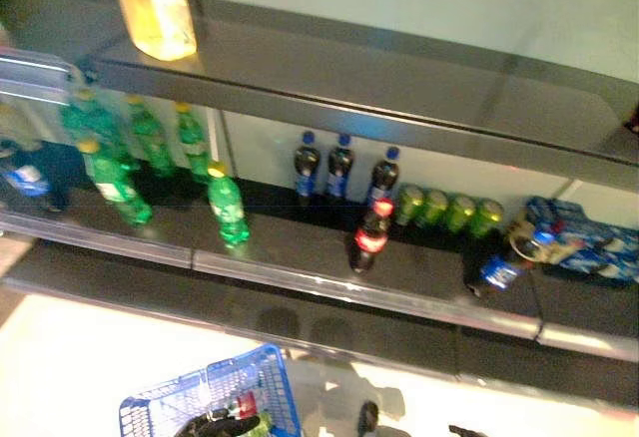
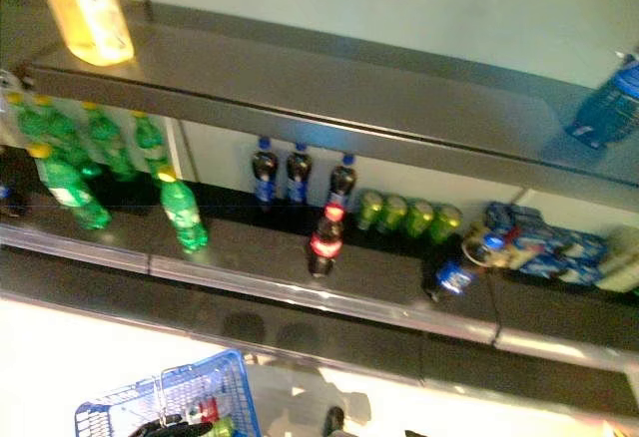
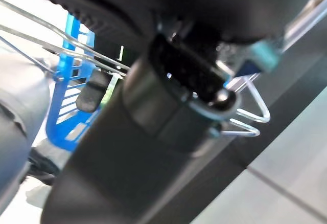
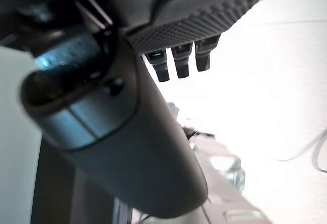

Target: Pick up the drink and place into the basket.

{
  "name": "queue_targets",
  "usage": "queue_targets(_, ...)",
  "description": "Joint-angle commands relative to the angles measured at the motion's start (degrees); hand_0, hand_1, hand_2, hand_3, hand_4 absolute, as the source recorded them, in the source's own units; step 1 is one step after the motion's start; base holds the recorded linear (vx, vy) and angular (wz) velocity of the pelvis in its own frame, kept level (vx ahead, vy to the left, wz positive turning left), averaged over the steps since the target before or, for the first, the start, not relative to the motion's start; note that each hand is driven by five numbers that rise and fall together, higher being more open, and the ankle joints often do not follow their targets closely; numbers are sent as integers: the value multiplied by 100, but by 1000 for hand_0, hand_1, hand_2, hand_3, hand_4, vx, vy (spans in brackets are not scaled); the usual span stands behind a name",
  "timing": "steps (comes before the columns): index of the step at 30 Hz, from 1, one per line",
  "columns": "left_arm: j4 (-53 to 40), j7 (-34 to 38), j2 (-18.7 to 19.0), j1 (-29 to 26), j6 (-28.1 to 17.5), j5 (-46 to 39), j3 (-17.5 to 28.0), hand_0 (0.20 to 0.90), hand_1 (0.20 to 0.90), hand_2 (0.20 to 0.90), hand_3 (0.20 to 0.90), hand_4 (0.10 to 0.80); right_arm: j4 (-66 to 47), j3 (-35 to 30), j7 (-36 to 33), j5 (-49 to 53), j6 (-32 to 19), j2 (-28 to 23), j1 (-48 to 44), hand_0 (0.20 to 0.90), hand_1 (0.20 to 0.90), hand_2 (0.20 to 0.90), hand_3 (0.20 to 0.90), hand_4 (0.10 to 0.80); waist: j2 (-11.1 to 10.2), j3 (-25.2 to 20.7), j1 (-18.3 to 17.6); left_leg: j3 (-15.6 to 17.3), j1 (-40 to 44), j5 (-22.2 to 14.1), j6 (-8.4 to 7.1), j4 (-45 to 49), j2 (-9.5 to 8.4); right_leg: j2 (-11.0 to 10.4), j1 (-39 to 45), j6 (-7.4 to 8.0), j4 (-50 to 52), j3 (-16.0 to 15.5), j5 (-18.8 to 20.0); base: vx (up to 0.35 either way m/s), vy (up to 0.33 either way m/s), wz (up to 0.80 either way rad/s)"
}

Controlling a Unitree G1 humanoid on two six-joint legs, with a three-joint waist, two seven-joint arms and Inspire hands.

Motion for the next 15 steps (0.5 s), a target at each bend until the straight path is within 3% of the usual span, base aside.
queue_targets(1,-575,-323,272,-641,-657,-380,308,300,300,300,200,100,42,9,41,-39,-101,-257,-38,900,900,900,900,800,264,24,150,-611,-398,-45,214,314,-264,-399,299,382,738,224,325,-190,-66,-64)
queue_targets(4,-477,-218,181,-612,-757,-367,267,300,300,300,200,100,95,81,-4,-97,-140,-143,-79,900,900,900,900,800,254,-58,176,-686,-398,-5,198,233,-356,-210,448,299,345,222,256,-84,-104,-35)
queue_targets(8,-507,-117,172,-569,-702,-505,293,300,300,300,200,100,29,128,64,-195,-43,-173,-69,900,900,900,900,800,317,-170,167,-697,-282,117,84,108,-229,84,841,132,-58,225,-201,-8,-94,-7)
queue_targets(15,-386,-221,110,-459,-723,-356,395,300,300,300,200,100,19,66,-34,-165,80,-221,-48,900,900,900,900,800,334,-330,148,-699,-141,151,-27,63,-149,235,1216,-30,-352,152,-481,-22,-35,16)
